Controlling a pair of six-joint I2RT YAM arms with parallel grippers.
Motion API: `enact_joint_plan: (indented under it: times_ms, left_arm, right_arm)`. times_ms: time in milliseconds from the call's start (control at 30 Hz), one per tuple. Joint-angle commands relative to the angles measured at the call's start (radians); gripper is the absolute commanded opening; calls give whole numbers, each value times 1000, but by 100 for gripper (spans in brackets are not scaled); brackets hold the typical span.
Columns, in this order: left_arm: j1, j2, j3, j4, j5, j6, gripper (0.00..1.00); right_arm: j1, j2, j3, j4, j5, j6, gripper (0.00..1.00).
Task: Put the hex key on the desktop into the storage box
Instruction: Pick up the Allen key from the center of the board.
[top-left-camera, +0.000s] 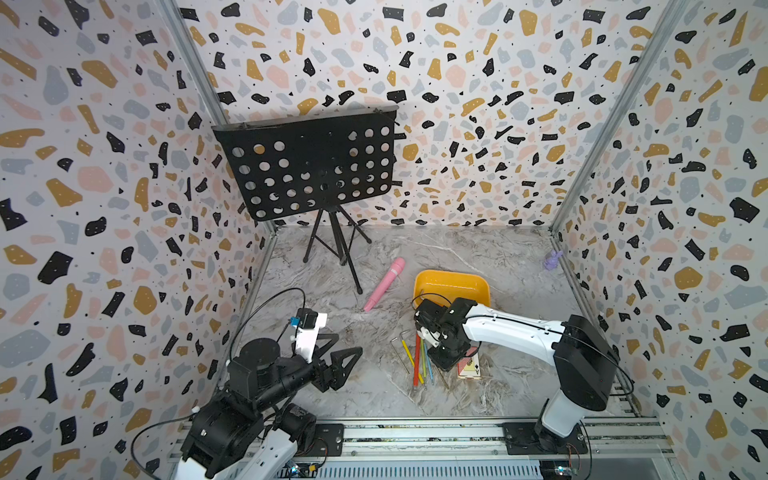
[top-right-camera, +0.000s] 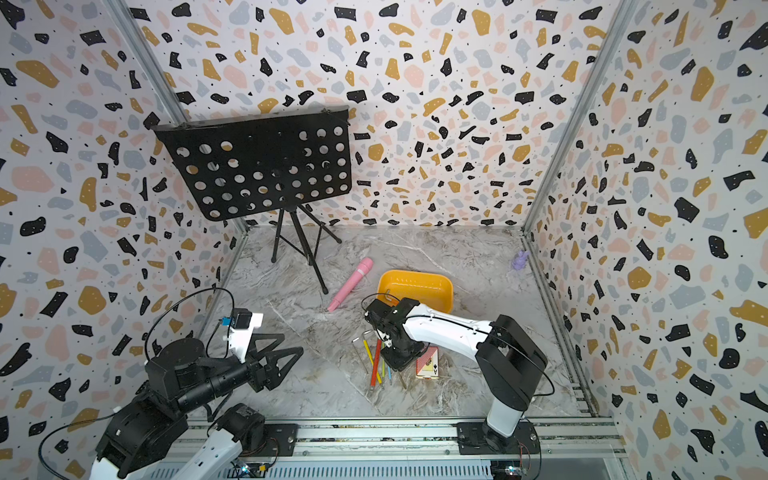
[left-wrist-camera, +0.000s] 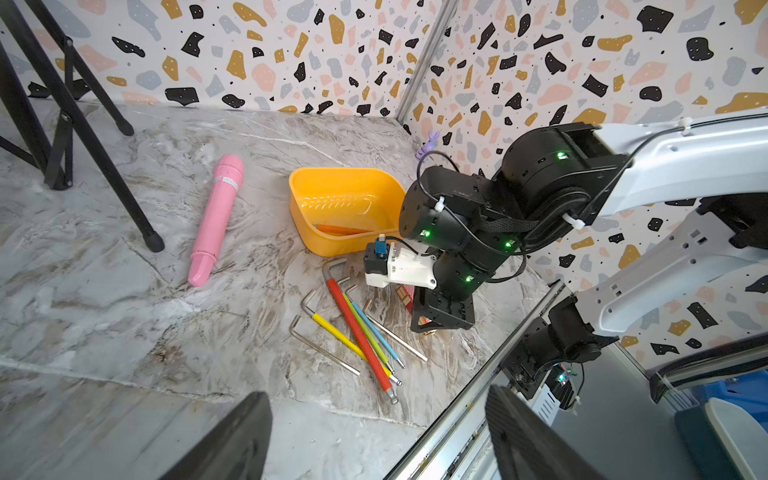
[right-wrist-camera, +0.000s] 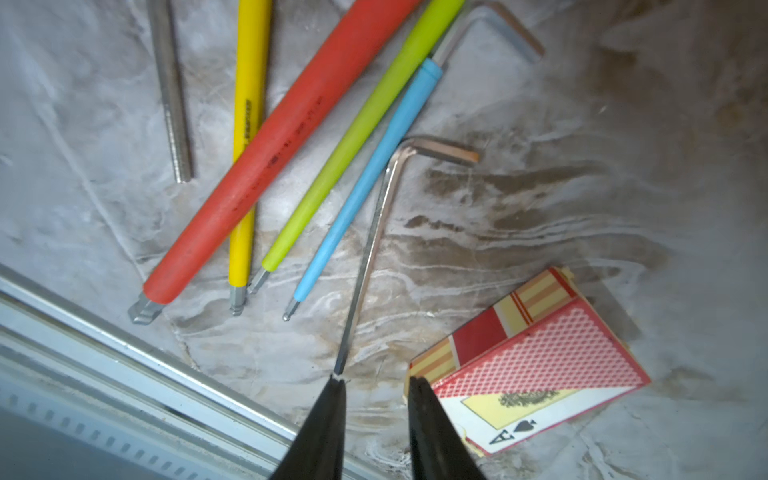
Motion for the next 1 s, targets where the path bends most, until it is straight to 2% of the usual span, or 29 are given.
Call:
enact_joint_plan:
  times_ms: [0, 633, 967]
  left_arm:
    - [5, 5, -10, 41, -6, 0, 85]
    - [6, 2, -11, 40, -6, 0, 85]
    - [7, 2, -10, 42, -7, 0, 85]
  right_arm:
    - [3, 31, 37, -7, -11, 18, 31]
    - [21, 135, 54, 37, -23, 41, 30]
    - [23, 165, 38, 66, -12, 94, 23]
